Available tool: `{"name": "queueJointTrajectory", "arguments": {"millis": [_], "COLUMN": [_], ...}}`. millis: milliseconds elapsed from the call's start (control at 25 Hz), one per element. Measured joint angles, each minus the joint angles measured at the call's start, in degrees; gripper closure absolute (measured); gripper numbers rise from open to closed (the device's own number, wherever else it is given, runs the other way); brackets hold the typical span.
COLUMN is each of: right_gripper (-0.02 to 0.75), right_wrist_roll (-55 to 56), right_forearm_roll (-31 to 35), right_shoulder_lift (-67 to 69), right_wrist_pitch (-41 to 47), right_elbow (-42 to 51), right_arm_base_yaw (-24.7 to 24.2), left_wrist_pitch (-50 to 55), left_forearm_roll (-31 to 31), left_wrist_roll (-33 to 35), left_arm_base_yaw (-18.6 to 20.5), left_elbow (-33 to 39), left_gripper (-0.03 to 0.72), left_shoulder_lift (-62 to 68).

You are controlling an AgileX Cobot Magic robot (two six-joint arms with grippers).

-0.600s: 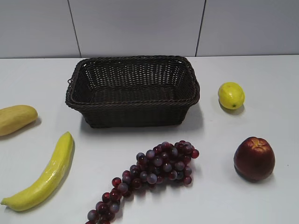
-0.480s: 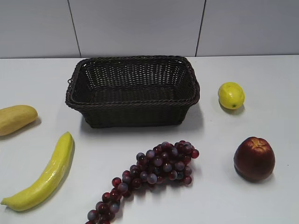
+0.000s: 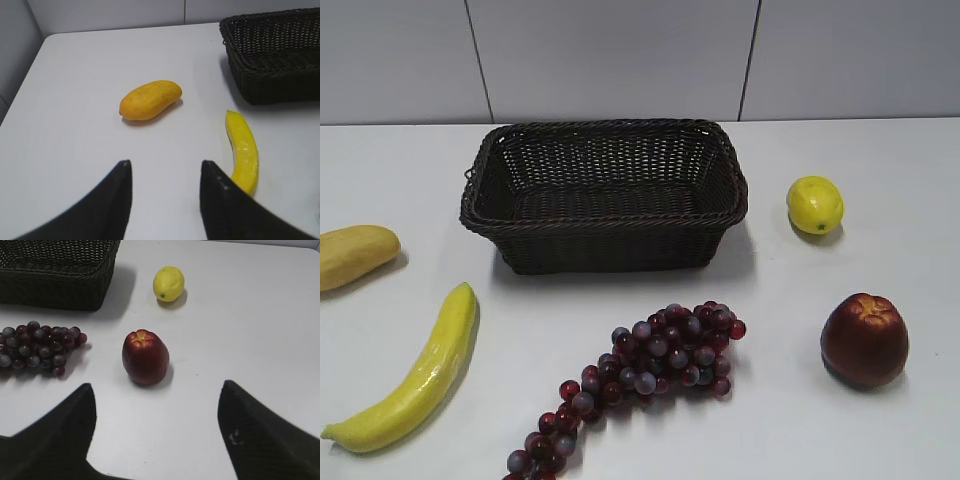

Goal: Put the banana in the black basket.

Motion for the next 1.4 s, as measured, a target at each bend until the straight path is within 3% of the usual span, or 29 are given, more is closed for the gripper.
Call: {"name": "queueJointTrajectory", "arguments": {"millis": [520, 1400], "right_gripper": [0.167, 0.167], "right_wrist_roll": [0.00, 0.00], "right_forearm_roll": [0.00, 0.00], "right_shoulder_lift": [0.00, 0.00], "right_wrist_pitch": [0.00, 0.00], "right_elbow": [0.00, 0.00], "right_arm_base_yaw": [0.00, 0.00], "left_wrist_pitch": [0.65, -1.15], "left_forearm_roll": [0.00, -0.92], "left_wrist_roll": [0.00, 0.57], "left_arm_base_yaw": [0.00, -1.02], "left_elbow": [-0.19, -13.93], "left_gripper": [0.256, 0.252], "left_shoulder_lift": [2.20, 51.08]}}
